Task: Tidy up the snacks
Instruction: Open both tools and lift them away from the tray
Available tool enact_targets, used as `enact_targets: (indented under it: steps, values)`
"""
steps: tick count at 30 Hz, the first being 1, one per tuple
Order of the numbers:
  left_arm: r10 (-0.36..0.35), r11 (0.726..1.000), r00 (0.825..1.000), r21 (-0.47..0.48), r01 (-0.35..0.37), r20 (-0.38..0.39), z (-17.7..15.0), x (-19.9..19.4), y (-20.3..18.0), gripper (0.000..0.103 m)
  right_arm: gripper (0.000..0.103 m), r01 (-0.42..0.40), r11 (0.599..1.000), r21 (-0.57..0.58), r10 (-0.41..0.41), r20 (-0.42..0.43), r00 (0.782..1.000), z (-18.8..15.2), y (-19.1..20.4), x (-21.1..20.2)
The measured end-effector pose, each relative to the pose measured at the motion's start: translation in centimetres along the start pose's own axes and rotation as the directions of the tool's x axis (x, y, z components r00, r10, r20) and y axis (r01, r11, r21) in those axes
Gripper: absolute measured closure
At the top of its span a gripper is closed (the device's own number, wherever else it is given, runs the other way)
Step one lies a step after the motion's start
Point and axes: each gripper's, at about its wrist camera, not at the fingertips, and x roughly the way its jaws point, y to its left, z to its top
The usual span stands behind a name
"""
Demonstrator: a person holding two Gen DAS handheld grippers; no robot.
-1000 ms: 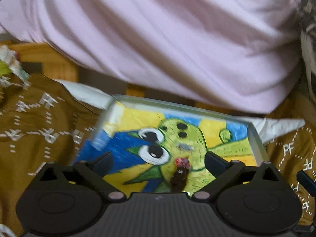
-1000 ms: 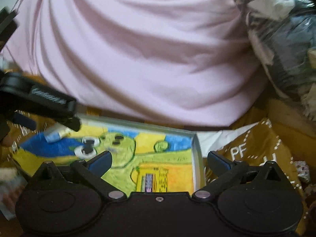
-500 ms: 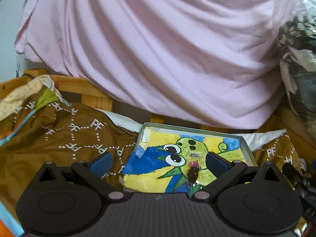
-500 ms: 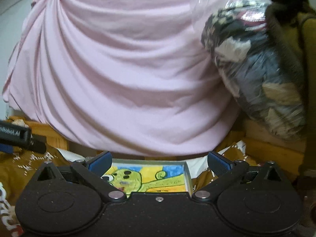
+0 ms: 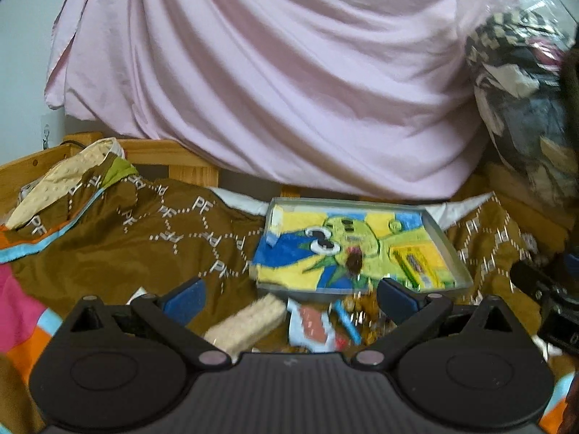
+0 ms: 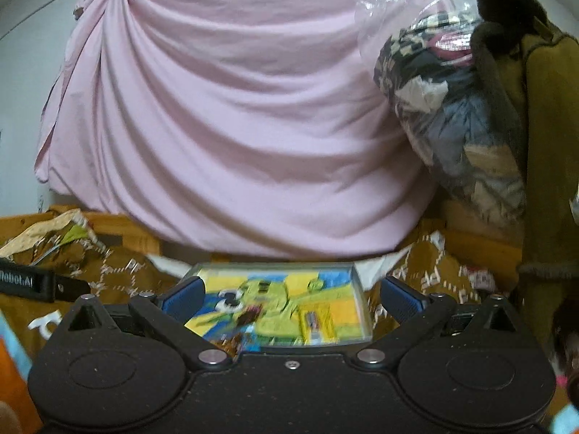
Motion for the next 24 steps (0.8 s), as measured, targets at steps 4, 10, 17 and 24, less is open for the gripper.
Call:
enact_targets:
  steps: [4,10,17,24]
  values:
    - [-0.007,1.000,0.999,0.028,0.008,-0.041,-2.2,-1.0,0.5,0.001,0.001,0.006,1.000,0.010,-0.006,-0.061,0.998,-0.9,0.9,-1.2]
    - [-0.015,0.998,0.994,0.055,0.021,-0.106,-4.8,-1.7,1.6,0.001,0.001,0.010,1.000,0.025,-0.005,-0.188,0.982,-2.4,2.1,-1.6]
    - [-0.044,0.994,0.983,0.089,0.061,-0.179,-6.5,-1.8,2.1,0.001,0.001,-0.025,1.000,0.013,0.028,-0.320,0.947,-4.0,3.1,-0.4]
    - [-0.044,0.993,0.978,0.102,0.066,-0.205,-7.5,-1.8,2.0,0.001,0.001,-0.025,0.999,0.020,0.030,-0.380,0.924,-4.6,2.9,0.4]
